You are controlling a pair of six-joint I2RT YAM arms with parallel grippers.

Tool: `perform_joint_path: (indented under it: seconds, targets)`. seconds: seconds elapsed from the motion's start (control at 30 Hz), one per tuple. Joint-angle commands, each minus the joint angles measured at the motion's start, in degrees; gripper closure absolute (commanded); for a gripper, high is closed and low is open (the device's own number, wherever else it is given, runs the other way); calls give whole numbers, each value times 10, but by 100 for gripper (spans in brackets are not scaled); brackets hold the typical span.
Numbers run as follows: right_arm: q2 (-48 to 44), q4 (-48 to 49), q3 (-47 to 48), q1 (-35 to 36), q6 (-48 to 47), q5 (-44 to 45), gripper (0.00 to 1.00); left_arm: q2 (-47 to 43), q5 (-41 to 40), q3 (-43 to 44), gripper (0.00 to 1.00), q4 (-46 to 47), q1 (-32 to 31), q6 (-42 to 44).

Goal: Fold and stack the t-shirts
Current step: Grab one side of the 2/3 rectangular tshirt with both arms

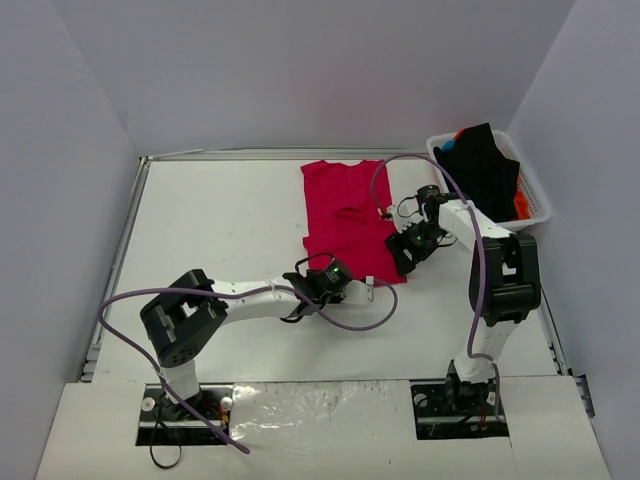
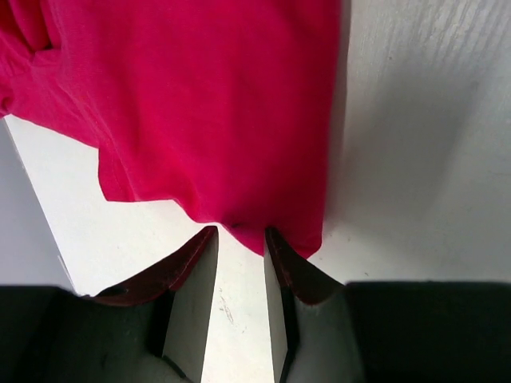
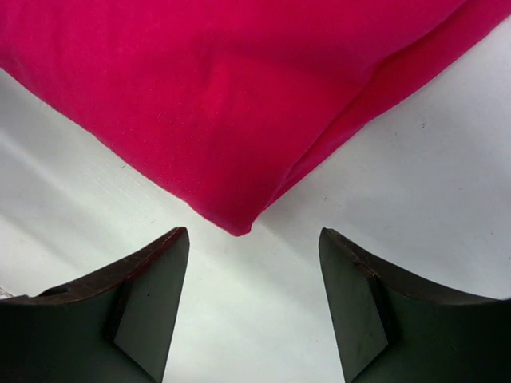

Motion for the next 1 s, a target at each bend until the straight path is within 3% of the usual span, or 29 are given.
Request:
perform_joint_path:
  seconds: [0.0,0.37,0.6,0.73,0.83,0.97]
  targets:
    - [-9,-22,-2,1,8,-11,38,-4,5,7,72,12,-1,-24]
    - [27,-19,14,-30,9,-26,37,-28,70,-2,71,-45,-2,-38]
    - [29,-19,9,-32,5,-32,36,26,62,3,71,-29,1,-37]
    - [19,-20,7,-33,5,-38,36,55,64,20,80,-42,4,-41]
    - [5,-20,7,-33,5,-41,36,53,76,30,96,-53,8,-46]
    - [-15,-24,4,-33,6,-38,36,33,120,44,98,-99,13,-46]
